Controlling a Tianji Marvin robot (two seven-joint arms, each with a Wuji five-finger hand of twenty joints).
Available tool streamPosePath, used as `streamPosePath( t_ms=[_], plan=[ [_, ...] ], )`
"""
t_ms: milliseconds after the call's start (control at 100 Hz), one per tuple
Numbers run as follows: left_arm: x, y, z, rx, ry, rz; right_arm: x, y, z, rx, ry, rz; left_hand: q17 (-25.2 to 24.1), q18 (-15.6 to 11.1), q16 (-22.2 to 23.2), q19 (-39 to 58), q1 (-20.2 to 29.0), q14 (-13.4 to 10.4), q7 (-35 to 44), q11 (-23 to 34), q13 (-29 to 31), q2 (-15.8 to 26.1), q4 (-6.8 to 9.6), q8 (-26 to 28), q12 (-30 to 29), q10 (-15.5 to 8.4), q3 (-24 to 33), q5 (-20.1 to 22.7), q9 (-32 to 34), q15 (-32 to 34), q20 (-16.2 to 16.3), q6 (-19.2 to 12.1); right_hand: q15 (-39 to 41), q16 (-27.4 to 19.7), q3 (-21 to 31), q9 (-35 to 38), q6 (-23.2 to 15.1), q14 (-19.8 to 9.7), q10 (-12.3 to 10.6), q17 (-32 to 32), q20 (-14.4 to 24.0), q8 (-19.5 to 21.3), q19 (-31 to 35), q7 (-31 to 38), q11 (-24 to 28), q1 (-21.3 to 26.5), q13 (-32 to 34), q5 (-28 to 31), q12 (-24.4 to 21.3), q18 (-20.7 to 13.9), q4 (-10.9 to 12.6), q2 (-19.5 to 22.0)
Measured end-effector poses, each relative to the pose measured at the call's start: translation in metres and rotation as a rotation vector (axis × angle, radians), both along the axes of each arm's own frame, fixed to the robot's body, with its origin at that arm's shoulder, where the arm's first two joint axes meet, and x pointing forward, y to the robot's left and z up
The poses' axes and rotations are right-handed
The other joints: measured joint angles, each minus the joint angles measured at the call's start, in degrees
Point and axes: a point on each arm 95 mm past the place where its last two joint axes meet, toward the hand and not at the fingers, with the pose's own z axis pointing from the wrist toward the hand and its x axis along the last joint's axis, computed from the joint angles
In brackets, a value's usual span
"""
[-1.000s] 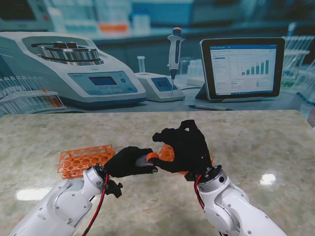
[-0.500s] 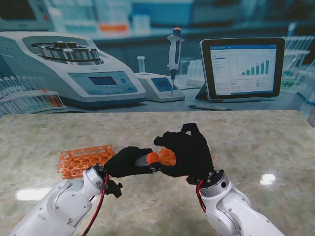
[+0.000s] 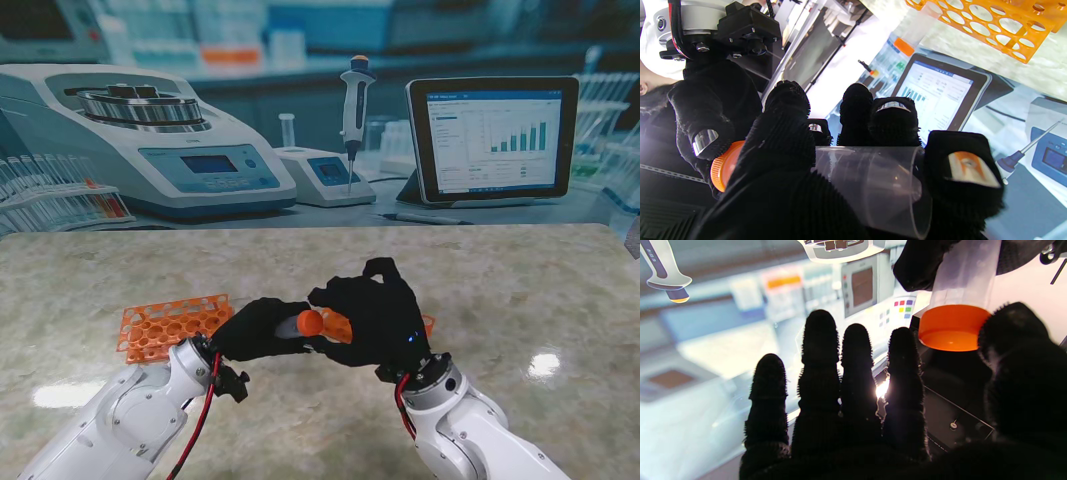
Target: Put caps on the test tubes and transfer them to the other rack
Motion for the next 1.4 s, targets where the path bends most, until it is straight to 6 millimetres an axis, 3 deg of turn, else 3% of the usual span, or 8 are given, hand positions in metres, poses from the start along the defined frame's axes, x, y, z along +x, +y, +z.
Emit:
streamPosePath(
  t_ms=[120,240,410,910,1150,1400],
  plan=[
    [0.001,0.000,0.000,0.000,0.001,0.001,0.001,0.001,0.000,0.000,-0.001,0.003,0.0,0.0,0.0,0.0,0.0,0.0,0.0,0.0,0.0,0.0,0.00,0.0,0.0,0.0,0.0,0.0,0.0,0.0,0.0,0.0,0.0,0.0,0.6,0.9,-0.9,0.0,0.0,0.3,0.1,1.2,0.1,0.9,1.4,0.2,0.0,0.0,0.7,0.0,0.0,-0.1],
    [0.001,0.000,0.000,0.001,0.001,0.001,0.003,0.001,0.001,0.001,0.002,0.008,0.0,0.0,0.0,0.0,0.0,0.0,0.0,0.0,0.0,0.0,0.00,0.0,0.0,0.0,0.0,0.0,0.0,0.0,0.0,0.0,0.0,0.0,-0.3,1.8,-1.9,0.0,0.0,0.6,0.6,0.7,0.2,2.4,1.4,1.8,0.1,0.1,0.7,0.0,-2.2,-0.2],
    [0.002,0.000,0.000,0.004,0.004,0.000,0.005,0.000,0.001,-0.012,0.022,0.016,0.0,0.0,0.0,0.0,0.0,0.0,0.0,0.0,0.0,0.0,0.00,0.0,0.0,0.0,0.0,0.0,0.0,0.0,0.0,0.0,0.0,0.0,-1.9,2.4,-2.0,0.0,0.0,0.7,0.7,-3.2,0.3,5.0,1.4,2.4,0.1,0.1,0.9,0.0,-2.2,0.4],
    [0.002,-0.001,-0.001,0.008,0.010,-0.007,0.007,0.001,0.003,-0.020,0.065,0.028,0.0,0.0,0.0,0.0,0.0,0.0,0.0,0.0,0.0,0.0,0.00,0.0,0.0,0.0,0.0,0.0,0.0,0.0,0.0,0.0,0.6,0.2,-3.2,3.8,-2.0,-0.1,0.0,0.9,0.7,-4.1,0.8,6.3,1.3,2.4,1.4,0.1,0.9,0.0,-2.2,0.5],
    [0.003,0.000,0.000,0.007,0.009,-0.006,0.008,0.003,0.004,-0.016,0.065,0.034,0.0,0.0,0.0,0.0,0.0,0.0,0.7,0.0,0.0,0.0,0.00,0.0,0.0,0.0,0.0,0.0,0.0,0.0,0.0,0.0,1.9,0.7,-10.9,7.1,-2.5,-0.5,-0.5,2.4,0.7,-12.8,2.0,13.9,1.8,5.8,3.5,-1.0,0.9,-0.2,-2.4,2.0],
    [0.003,0.000,0.000,0.007,0.008,-0.003,0.011,0.005,0.004,-0.006,0.068,0.038,0.0,0.0,0.0,0.0,0.0,0.0,0.9,0.0,0.0,0.0,0.00,0.0,0.0,0.0,0.0,0.0,0.0,0.0,0.0,0.0,4.9,0.9,-13.2,11.1,-2.7,-0.9,-1.3,4.1,0.7,-13.7,2.8,14.3,3.8,6.5,6.9,0.6,0.9,-0.9,-3.6,2.4]
  ],
)
